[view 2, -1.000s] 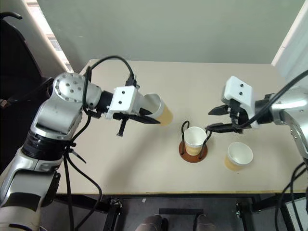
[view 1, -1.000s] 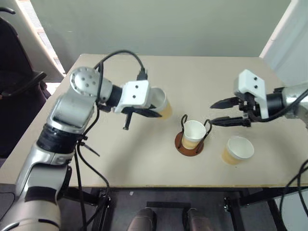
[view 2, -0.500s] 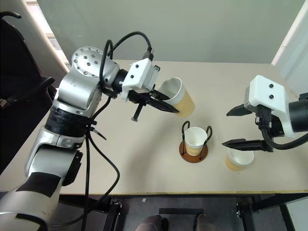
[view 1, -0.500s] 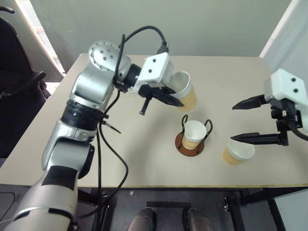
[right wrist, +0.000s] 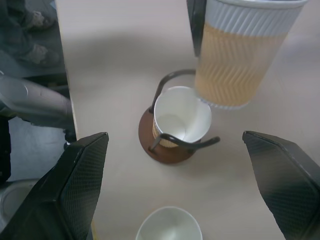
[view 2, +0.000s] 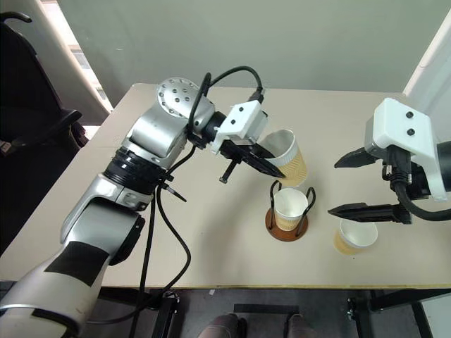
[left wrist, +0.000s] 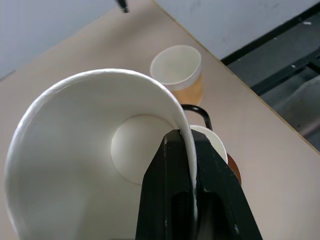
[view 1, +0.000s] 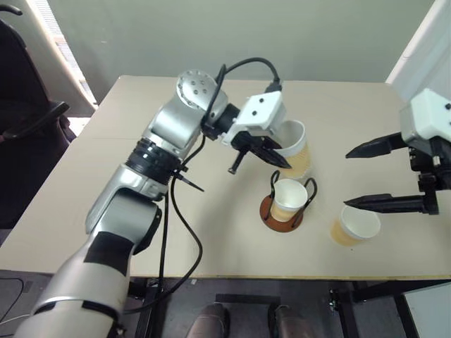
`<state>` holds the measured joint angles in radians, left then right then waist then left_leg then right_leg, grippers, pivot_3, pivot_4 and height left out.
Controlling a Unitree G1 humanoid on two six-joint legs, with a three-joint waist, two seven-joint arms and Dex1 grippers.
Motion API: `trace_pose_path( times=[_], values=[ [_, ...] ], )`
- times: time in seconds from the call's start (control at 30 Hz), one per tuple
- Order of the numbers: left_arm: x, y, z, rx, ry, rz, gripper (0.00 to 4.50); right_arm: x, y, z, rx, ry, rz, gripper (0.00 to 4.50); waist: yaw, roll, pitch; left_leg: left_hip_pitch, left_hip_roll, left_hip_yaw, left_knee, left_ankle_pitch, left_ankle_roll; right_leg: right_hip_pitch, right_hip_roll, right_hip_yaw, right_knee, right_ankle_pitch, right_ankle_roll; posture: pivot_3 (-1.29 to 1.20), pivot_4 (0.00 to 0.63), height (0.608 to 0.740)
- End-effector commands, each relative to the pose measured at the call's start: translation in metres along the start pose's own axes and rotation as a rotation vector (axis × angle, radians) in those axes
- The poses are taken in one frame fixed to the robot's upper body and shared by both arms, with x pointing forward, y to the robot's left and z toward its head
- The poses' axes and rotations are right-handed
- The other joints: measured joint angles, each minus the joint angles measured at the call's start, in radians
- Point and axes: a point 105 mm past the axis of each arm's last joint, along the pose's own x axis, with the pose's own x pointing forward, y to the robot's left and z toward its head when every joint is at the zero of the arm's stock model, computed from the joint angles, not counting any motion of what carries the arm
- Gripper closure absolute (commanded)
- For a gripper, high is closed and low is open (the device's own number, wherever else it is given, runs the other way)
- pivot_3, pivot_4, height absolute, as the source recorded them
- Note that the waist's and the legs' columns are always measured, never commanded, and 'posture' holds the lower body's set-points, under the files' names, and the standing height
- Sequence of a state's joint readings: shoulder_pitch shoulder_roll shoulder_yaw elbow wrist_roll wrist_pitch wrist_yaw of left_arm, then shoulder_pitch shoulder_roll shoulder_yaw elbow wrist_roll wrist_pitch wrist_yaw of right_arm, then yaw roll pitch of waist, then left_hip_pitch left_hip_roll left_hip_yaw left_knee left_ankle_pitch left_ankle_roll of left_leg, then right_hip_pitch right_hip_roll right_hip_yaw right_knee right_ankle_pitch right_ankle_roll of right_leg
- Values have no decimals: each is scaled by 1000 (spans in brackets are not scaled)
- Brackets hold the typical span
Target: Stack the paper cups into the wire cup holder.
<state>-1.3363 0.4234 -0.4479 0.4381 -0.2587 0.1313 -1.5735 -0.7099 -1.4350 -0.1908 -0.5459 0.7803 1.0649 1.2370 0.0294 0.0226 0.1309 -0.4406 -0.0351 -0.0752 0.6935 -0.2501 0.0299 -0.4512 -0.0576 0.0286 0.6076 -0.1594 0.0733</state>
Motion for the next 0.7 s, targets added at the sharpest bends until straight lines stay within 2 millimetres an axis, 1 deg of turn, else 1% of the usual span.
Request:
trace_pose_path(
  times=[0.03,0.17,0.4,0.7],
  values=[
    [3,-1,13,64,-15,-57,4500,-14,-5,4,-35,6,-73,38,1,0,0,0,0,0,1,-1,1,0,0,0,0,0,1,0,150,740],
    [13,-5,11,73,-13,-92,4500,-17,-5,0,-27,23,-85,38,2,0,0,-1,0,1,5,-4,1,1,0,0,0,-1,2,0,150,740],
    [27,-17,-6,109,62,-154,4500,-24,-9,-7,-24,56,-122,38,3,0,0,2,0,1,7,-4,2,4,0,1,1,-1,2,0,150,740],
    [38,-19,-22,136,124,-179,4500,-24,-6,-7,-27,49,-120,38,3,0,0,3,0,2,7,-4,2,5,0,1,2,-1,2,0,150,740]
  ],
)
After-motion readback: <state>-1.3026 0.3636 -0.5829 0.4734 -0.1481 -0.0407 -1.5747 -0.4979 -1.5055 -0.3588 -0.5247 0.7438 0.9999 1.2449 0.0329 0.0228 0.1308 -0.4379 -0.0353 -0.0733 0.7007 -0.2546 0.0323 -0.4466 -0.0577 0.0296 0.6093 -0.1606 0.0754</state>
